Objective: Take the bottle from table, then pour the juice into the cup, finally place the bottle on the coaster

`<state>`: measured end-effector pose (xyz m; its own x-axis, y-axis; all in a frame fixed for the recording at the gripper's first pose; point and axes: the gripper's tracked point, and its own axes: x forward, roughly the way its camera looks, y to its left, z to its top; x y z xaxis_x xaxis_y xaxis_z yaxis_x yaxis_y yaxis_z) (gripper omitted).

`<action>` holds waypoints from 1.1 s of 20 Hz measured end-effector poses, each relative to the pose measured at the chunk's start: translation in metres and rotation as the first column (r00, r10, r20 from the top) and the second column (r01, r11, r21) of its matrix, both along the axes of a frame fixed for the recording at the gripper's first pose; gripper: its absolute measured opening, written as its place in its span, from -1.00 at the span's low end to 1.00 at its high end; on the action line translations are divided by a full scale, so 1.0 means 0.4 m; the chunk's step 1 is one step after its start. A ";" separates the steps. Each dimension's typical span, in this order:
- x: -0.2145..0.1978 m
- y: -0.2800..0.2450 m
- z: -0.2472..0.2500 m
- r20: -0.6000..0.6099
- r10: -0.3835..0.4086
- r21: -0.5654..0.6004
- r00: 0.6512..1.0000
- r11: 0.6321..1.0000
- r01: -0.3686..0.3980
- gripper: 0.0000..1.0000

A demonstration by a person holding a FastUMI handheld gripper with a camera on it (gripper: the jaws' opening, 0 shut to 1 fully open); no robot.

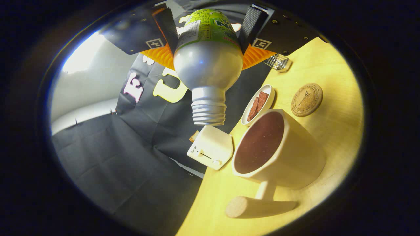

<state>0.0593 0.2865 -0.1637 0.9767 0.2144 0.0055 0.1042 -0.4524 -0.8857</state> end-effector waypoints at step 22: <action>-0.002 -0.178 0.016 -0.130 -0.064 0.821 0.989 0.553 0.143 0.62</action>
<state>0.0587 0.2155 -0.1575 0.9973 0.0515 0.0523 0.0213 0.4787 -0.8777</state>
